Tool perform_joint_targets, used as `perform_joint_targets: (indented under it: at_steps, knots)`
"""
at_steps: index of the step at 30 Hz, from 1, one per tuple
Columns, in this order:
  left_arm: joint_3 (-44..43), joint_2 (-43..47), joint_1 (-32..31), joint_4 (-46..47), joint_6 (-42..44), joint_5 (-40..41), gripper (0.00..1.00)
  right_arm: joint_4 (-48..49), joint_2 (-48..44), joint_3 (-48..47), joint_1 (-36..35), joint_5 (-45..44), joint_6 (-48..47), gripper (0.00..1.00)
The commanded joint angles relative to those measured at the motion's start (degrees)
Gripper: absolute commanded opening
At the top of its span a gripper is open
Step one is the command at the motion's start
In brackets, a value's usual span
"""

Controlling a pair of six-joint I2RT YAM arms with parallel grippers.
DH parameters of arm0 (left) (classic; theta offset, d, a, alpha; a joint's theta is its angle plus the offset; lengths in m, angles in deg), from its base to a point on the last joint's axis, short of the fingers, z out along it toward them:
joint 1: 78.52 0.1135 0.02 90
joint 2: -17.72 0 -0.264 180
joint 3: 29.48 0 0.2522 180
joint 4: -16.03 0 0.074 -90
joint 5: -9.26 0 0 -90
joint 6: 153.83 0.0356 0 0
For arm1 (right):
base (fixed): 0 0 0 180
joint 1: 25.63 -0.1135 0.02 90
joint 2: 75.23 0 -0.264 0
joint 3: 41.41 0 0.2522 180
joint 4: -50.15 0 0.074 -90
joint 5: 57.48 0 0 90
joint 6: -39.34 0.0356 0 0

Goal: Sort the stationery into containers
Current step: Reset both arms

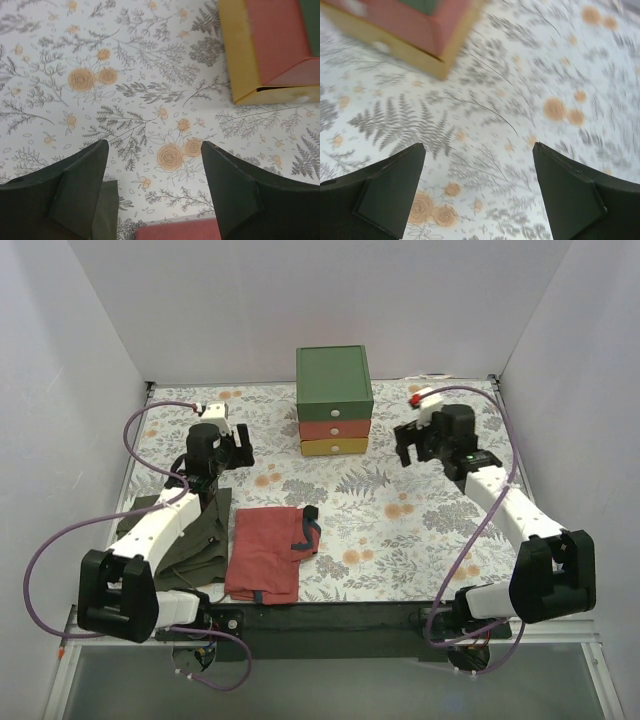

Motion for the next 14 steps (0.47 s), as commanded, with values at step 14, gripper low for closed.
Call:
perform_joint_targets:
  at_steps: [14]
  knots:
    - [-14.16, -18.18, 1.39, 0.53, 4.28, -0.93, 0.78, -5.83, -2.04, -7.38, 9.87, -13.25, 7.55, 0.98]
